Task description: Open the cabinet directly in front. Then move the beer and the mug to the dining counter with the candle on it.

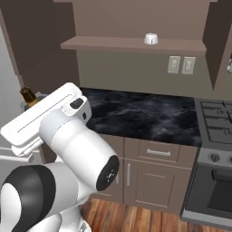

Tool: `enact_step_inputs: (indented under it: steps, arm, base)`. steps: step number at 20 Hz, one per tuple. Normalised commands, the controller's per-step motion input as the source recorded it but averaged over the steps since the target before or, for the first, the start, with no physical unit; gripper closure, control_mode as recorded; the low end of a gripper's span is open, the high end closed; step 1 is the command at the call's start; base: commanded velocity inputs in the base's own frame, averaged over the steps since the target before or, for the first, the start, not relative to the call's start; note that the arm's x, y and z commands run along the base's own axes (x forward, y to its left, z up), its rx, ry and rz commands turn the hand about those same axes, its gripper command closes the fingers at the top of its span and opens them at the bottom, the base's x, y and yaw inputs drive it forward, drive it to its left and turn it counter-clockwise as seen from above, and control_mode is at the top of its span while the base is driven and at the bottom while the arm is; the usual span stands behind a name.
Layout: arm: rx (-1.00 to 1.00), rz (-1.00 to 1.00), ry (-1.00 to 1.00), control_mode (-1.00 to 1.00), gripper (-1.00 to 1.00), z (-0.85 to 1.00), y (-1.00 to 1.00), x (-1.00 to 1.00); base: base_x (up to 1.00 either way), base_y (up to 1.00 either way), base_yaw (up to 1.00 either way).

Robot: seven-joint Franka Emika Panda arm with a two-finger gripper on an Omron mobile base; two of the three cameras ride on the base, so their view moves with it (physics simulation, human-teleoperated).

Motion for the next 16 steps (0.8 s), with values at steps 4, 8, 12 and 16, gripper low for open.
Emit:
enact_step_inputs:
  steps: [4, 8, 12, 16]
  arm:
    - [0.00, 0.00, 0.00, 1.00, 1.00, 0.00, 0.00, 0.00]
    - [0.00, 0.00, 0.00, 1.00, 1.00, 0.00, 0.00, 0.00]
    - [0.00, 0.00, 0.00, 1.00, 1.00, 0.00, 0.00, 0.00]
    - [0.00, 0.00, 0.00, 1.00, 1.00, 0.00, 0.00, 0.00]
  base:
    - [-0.15, 0.00, 0.05]
    - [-0.06, 0.00, 0.11]
    - [-0.08, 0.00, 0.17]
    - [-0.08, 0.00, 0.20]
